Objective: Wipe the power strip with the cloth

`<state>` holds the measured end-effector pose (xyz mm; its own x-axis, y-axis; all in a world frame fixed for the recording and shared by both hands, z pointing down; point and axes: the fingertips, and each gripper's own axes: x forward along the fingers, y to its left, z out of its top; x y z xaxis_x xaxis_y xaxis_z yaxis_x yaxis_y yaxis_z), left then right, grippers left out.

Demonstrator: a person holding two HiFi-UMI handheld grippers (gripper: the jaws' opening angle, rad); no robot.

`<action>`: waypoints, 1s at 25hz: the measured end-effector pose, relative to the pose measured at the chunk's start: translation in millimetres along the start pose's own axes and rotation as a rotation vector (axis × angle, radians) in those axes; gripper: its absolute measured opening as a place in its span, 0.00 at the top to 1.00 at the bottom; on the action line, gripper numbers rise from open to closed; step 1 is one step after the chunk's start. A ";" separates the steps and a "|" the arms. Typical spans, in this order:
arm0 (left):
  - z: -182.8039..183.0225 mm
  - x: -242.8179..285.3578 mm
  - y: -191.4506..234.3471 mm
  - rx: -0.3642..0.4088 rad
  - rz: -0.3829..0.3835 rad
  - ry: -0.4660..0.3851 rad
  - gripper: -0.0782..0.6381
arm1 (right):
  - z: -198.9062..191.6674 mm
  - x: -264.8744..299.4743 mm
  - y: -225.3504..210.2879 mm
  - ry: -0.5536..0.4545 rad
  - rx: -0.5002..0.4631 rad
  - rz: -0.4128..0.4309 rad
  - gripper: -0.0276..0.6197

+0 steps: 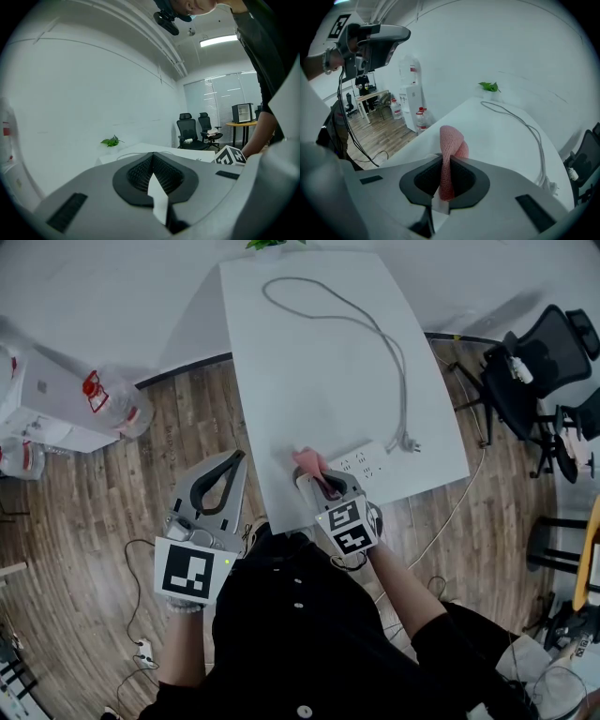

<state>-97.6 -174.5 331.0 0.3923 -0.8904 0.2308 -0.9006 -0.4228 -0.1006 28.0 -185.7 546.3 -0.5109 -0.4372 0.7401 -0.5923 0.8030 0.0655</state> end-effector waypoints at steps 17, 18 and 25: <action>-0.1 -4.7 0.9 0.003 0.010 -0.003 0.88 | 12.4 7.4 49.6 -0.016 -0.083 0.125 0.87; -0.7 -5.0 1.6 0.003 0.010 -0.002 0.88 | 12.5 8.1 49.5 -0.016 -0.083 0.126 0.87; 1.6 -7.5 1.6 0.008 0.008 -0.009 0.88 | 18.6 2.4 42.6 -0.046 -0.066 0.104 0.87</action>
<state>-101.7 -168.7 327.5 0.3869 -0.8952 0.2211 -0.9022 -0.4171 -0.1100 -10.1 -160.0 538.4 -0.5968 -0.3671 0.7135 -0.4931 0.8693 0.0348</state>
